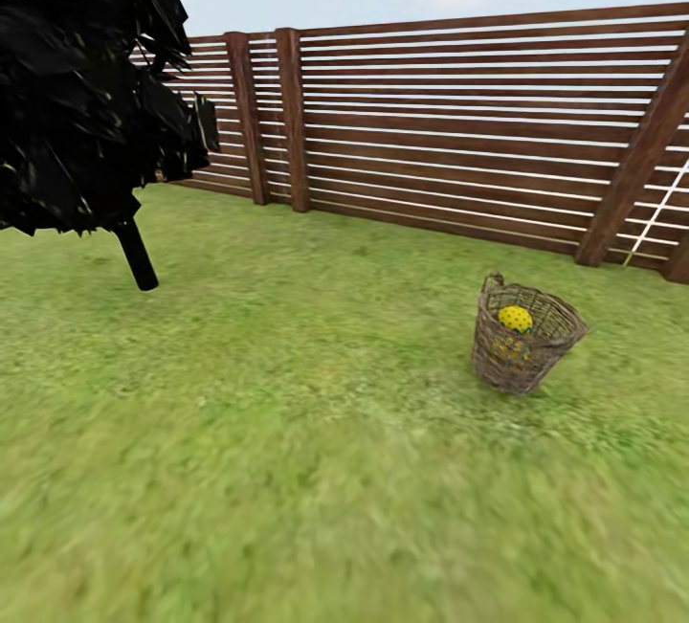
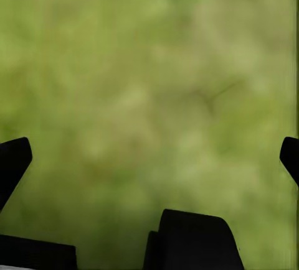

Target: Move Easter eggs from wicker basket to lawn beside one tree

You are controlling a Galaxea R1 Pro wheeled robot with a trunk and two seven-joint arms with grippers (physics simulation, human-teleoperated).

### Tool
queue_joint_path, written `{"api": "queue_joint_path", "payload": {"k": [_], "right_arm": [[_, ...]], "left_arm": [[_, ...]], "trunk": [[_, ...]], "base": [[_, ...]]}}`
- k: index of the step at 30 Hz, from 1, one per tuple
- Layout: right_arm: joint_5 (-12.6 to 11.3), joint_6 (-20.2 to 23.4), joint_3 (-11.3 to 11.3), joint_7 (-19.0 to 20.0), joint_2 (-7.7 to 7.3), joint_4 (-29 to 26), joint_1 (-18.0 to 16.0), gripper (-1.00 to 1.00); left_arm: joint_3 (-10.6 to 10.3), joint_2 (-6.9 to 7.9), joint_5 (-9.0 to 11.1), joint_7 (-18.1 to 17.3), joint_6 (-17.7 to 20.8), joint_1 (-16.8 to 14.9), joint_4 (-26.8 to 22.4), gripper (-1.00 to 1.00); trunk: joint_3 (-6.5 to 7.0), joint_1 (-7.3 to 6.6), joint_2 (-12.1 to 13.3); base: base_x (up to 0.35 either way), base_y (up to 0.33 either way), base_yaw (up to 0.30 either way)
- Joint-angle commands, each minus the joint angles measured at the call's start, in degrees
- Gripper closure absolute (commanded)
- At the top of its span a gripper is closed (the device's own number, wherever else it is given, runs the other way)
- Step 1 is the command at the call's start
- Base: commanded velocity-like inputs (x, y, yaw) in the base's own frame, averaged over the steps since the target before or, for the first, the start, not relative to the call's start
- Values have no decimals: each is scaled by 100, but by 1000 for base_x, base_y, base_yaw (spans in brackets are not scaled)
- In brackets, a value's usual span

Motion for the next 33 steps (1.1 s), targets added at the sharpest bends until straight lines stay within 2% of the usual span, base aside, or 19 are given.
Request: {"api": "queue_joint_path", "payload": {"k": [1,14,25,33], "right_arm": [[26,-16,15,-10,-1,4,-3,-100],[20,-27,6,-11,-8,4,-3,-100],[18,-27,5,-10,-10,4,-3,-100],[10,-31,5,-10,-12,4,-3,-100]], "left_arm": [[3,-2,25,10,-16,-2,1,-100],[3,-2,25,10,-16,-2,1,-100],[6,-2,25,10,-21,-2,-2,-100],[11,17,25,-25,-20,-2,-26,-100]], "trunk": [[-5,2,-1],[-5,2,-1],[15,2,-1],[41,2,-1]], "base": [[320,0,0],[320,0,-11],[318,0,-252],[66,0,-275]]}}
